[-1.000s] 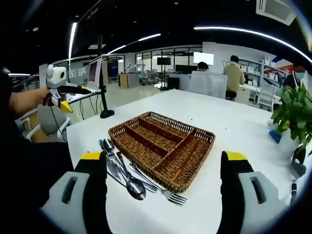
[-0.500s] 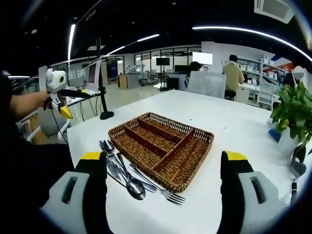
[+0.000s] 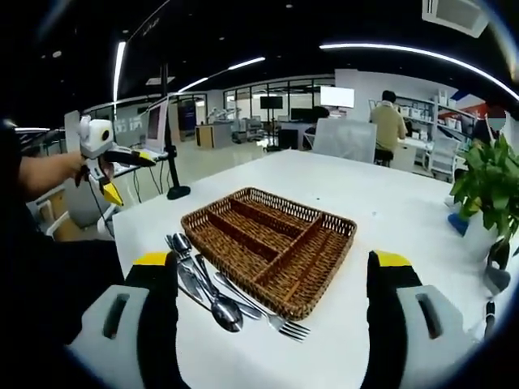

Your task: Arrange the knives, forks, and spoons in their matching storage slots by inserting each utensil handle-first until every utensil is classified and aligned in the correct compartment

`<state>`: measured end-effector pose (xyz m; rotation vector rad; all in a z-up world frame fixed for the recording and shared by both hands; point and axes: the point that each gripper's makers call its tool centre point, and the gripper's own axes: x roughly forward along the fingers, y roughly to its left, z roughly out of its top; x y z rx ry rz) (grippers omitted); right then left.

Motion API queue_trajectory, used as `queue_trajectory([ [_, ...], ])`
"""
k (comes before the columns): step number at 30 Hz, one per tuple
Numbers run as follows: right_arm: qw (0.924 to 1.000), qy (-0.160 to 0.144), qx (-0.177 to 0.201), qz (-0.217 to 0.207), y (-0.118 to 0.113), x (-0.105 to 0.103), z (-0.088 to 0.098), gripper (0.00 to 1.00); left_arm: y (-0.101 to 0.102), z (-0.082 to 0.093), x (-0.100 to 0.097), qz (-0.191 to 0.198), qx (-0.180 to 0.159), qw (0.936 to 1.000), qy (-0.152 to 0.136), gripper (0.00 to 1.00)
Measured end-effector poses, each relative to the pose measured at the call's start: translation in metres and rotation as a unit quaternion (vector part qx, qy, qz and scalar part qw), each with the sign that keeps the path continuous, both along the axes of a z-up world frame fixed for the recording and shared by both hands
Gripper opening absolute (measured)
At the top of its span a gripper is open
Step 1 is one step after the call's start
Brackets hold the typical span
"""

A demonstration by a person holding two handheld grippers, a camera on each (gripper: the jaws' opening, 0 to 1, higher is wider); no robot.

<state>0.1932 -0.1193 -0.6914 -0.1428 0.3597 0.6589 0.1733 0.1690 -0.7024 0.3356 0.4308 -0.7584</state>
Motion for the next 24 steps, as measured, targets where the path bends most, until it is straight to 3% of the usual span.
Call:
queue_trajectory([
  [9,0.9999,-0.007,-0.005,-0.005,-0.003,0.001,0.002,0.99,-0.014,-0.010,-0.004,-0.021,-0.001,0.9997,0.012,0.87],
  [15,0.9999,-0.010,-0.002,-0.010,-0.004,0.003,0.002,0.98,-0.024,-0.025,-0.009,-0.050,0.036,0.9979,0.020,0.79],
  [20,0.9999,-0.006,0.001,-0.012,-0.004,0.000,-0.002,0.97,-0.030,-0.034,-0.011,-0.060,0.031,0.9971,0.034,0.73],
  [24,0.9999,-0.002,0.002,-0.011,-0.003,0.000,-0.006,0.96,-0.039,-0.039,-0.014,-0.066,0.004,0.9965,0.052,0.71],
])
